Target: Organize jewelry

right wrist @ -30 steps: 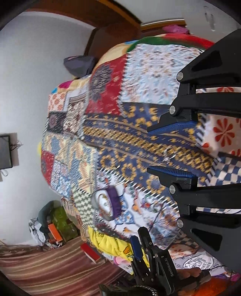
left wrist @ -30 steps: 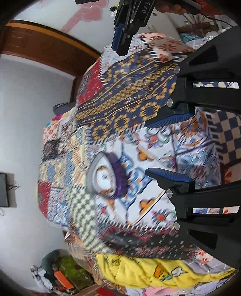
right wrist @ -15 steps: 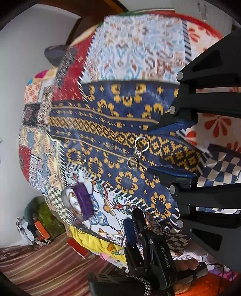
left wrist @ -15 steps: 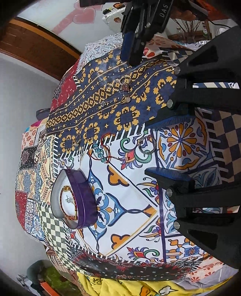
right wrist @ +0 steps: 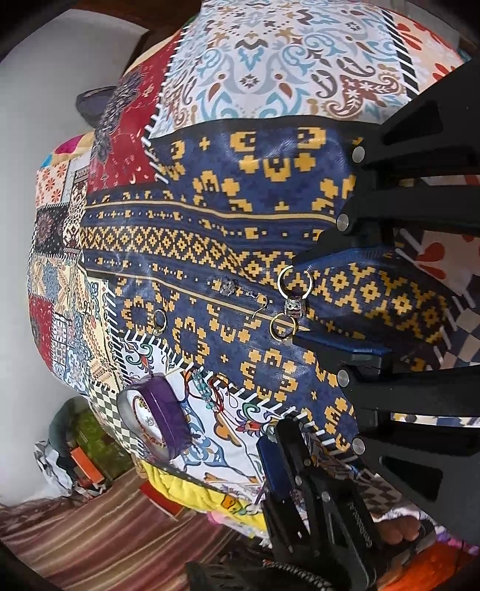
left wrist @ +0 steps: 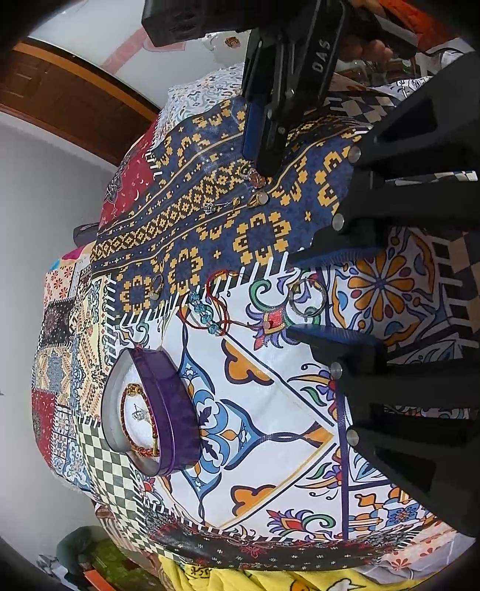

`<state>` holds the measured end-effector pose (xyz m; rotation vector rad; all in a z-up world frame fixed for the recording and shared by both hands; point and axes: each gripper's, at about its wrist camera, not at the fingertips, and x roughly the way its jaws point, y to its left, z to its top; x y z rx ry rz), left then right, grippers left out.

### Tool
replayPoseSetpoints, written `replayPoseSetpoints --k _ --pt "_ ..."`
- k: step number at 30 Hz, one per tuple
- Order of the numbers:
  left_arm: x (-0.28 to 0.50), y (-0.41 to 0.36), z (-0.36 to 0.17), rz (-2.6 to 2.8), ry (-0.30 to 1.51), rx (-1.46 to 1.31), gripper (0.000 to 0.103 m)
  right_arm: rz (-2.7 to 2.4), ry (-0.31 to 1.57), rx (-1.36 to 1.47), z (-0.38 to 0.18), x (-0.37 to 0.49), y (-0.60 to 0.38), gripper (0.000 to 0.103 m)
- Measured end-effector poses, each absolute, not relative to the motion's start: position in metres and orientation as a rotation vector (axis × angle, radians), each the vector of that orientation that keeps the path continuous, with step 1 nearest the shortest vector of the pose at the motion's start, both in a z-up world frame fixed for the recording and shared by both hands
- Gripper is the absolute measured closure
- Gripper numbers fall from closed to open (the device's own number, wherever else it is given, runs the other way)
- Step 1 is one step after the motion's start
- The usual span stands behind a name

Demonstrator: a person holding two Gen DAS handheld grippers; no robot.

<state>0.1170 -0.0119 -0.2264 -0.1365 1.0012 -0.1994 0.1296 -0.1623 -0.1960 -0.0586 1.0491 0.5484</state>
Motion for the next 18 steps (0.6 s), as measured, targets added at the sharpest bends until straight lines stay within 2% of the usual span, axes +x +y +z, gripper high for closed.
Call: replayPoseSetpoints --k 2,6,7,8,18 --pt "0.117 -0.012 -0.226 -0.203 1.004 -0.134 0.077 0.544 1.042 -0.072 -0.197 0.131 -0.159 0.074" --pt "0.119 -0.011 -0.226 -0.202 1.006 -0.136 0.083 0.529 1.028 -0.089 -0.198 0.132 -0.158 0.083" --pt "0.12 -0.01 -0.227 -0.202 1.007 -0.141 0.083 0.528 1.029 -0.084 -0.198 0.133 -0.158 0.086" --pt "0.12 -0.009 -0.227 -0.204 1.007 -0.148 0.083 0.529 1.038 -0.077 -0.199 0.133 -0.16 0.096" --pt "0.118 -0.008 -0.222 -0.196 1.008 -0.165 0.083 0.555 1.068 -0.032 -0.193 0.132 -0.169 0.097"
